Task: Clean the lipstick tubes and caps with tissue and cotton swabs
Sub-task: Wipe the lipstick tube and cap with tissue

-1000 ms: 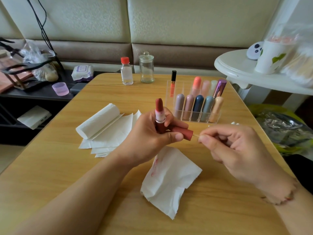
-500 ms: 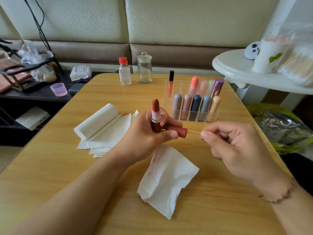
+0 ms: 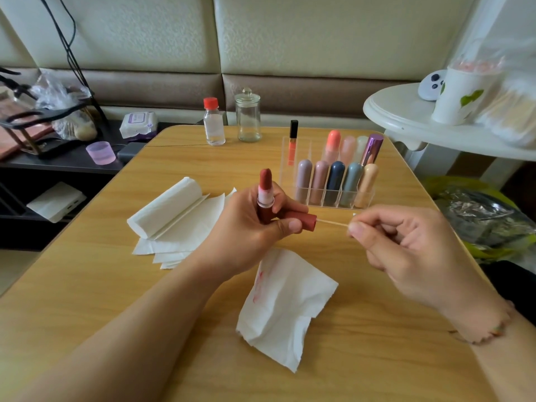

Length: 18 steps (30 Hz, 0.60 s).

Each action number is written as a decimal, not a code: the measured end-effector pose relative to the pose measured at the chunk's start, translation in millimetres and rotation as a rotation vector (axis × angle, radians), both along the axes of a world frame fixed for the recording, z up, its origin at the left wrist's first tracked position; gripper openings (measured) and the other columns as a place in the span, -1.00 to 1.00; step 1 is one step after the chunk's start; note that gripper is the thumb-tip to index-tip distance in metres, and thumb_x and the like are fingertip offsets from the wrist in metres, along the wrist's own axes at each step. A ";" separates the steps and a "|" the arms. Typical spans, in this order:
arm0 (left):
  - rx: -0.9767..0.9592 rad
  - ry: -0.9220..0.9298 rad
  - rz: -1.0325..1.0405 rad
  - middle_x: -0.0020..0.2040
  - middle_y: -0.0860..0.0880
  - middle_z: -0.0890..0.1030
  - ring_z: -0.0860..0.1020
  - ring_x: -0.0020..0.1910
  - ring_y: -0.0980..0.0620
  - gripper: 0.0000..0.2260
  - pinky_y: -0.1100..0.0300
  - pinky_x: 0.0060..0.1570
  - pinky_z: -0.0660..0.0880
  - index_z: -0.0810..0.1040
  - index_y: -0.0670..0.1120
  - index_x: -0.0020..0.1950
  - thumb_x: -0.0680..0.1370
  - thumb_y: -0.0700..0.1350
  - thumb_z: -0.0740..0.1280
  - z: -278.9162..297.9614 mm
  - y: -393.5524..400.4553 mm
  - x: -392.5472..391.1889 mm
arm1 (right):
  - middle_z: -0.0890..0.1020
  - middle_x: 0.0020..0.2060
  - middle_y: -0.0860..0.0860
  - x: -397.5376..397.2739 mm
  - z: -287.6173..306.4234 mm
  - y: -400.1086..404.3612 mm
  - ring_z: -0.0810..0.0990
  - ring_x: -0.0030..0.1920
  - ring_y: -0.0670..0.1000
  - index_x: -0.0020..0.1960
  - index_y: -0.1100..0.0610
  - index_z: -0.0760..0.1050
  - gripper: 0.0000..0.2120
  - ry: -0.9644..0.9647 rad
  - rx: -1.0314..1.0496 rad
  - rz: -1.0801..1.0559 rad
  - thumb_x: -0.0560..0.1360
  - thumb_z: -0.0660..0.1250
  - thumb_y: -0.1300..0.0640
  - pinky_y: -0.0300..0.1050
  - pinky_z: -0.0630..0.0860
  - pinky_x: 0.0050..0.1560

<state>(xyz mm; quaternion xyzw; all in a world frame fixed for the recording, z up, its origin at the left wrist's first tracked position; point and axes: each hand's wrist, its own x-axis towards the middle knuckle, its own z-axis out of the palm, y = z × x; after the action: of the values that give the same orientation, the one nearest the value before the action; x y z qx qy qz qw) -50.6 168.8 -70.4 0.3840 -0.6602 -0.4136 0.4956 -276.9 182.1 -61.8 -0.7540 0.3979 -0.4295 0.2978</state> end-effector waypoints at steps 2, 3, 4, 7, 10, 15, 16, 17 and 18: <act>-0.013 0.019 0.003 -0.05 -0.19 0.70 0.69 -0.05 -0.09 -0.71 0.12 -0.02 0.58 0.33 -0.14 -0.23 0.49 -0.42 0.38 -0.1 -0.5 1.4 | 0.44 -0.56 -0.03 0.4 -0.5 1.1 0.36 -0.53 -0.14 -0.20 0.19 0.64 -0.79 -0.061 0.065 0.084 0.52 0.35 0.09 -0.31 0.33 -0.46; -0.017 0.028 -0.002 -0.06 -0.19 0.70 0.69 -0.05 -0.10 -0.71 0.11 -0.02 0.58 0.33 -0.13 -0.22 0.49 -0.42 0.37 0.2 -0.7 2.2 | 0.43 -0.56 -0.01 0.2 -1.2 1.1 0.35 -0.53 -0.13 -0.20 0.20 0.64 -0.78 -0.066 0.095 0.117 0.49 0.34 0.09 -0.28 0.32 -0.47; -0.018 0.043 -0.011 -0.06 -0.19 0.70 0.69 -0.05 -0.11 -0.71 0.11 -0.02 0.58 0.33 -0.13 -0.22 0.49 -0.42 0.37 0.0 -0.9 3.0 | 0.43 -0.55 0.00 -0.3 -2.2 0.4 0.35 -0.53 -0.11 -0.20 0.21 0.64 -0.78 -0.047 0.113 0.138 0.49 0.34 0.09 -0.26 0.31 -0.47; 0.003 0.095 -0.022 -0.05 -0.18 0.70 0.69 -0.04 -0.13 -0.72 0.06 0.00 0.59 0.31 -0.14 -0.20 0.47 -0.38 0.39 -0.7 -1.2 4.2 | 0.44 -0.54 0.01 -2.3 -5.3 -3.9 0.34 -0.51 -0.13 -0.23 0.12 0.65 -0.83 0.074 0.111 0.104 0.53 0.39 0.15 -0.27 0.31 -0.45; 0.026 0.093 -0.032 -0.03 -0.17 0.70 0.68 -0.05 -0.15 -0.73 0.04 -0.01 0.59 0.30 -0.14 -0.21 0.46 -0.35 0.39 -2.0 -1.9 3.2 | 0.45 -0.55 0.01 -4.1 -6.7 -6.4 0.36 -0.53 -0.11 -0.25 0.04 0.64 -0.81 0.146 0.025 -0.039 0.53 0.40 0.18 -0.33 0.31 -0.45; 0.020 -0.011 0.011 -0.04 -0.20 0.70 0.69 -0.09 -0.05 -0.70 0.17 -0.08 0.57 0.32 -0.15 -0.23 0.49 -0.44 0.37 -1.8 -1.9 1.6 | 0.47 -0.54 -0.09 -1.4 -9.2 -5.0 0.39 -0.51 -0.09 -0.22 0.06 0.63 -0.79 0.051 -0.096 -0.039 0.52 0.35 0.00 -0.34 0.35 -0.41; 0.012 -0.018 0.021 -0.05 -0.19 0.70 0.69 -0.08 -0.06 -0.71 0.16 -0.07 0.57 0.32 -0.15 -0.23 0.49 -0.44 0.37 -1.5 -2.0 1.9 | 0.47 -0.53 -0.10 -0.7 -8.6 -4.4 0.39 -0.51 -0.10 -0.21 0.07 0.63 -0.76 0.022 -0.074 -0.001 0.51 0.32 -0.04 -0.35 0.35 -0.41; 0.006 -0.022 0.033 -0.06 -0.16 0.71 0.69 -0.08 -0.06 -0.72 0.16 -0.06 0.57 0.33 -0.16 -0.23 0.50 -0.44 0.36 -1.4 -2.5 2.4 | 0.47 -0.53 -0.09 -0.6 -8.1 -4.2 0.39 -0.51 -0.11 -0.20 0.07 0.63 -0.76 -0.002 -0.043 0.032 0.52 0.33 -0.05 -0.35 0.35 -0.41; 0.003 -0.026 0.052 -0.08 -0.13 0.71 0.69 -0.09 -0.05 -0.73 0.15 -0.05 0.57 0.34 -0.17 -0.22 0.50 -0.44 0.36 -1.5 -3.1 3.1 | 0.47 -0.54 -0.07 -1.0 -7.1 -4.0 0.38 -0.52 -0.12 -0.19 0.09 0.64 -0.77 -0.023 -0.005 0.056 0.54 0.37 -0.02 -0.34 0.34 -0.43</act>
<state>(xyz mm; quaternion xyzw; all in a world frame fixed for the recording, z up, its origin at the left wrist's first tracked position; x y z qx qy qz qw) -47.6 165.7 -71.9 0.4070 -0.6559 -0.3965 0.4969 -277.8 178.1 -68.9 -0.7607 0.3721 -0.4304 0.3126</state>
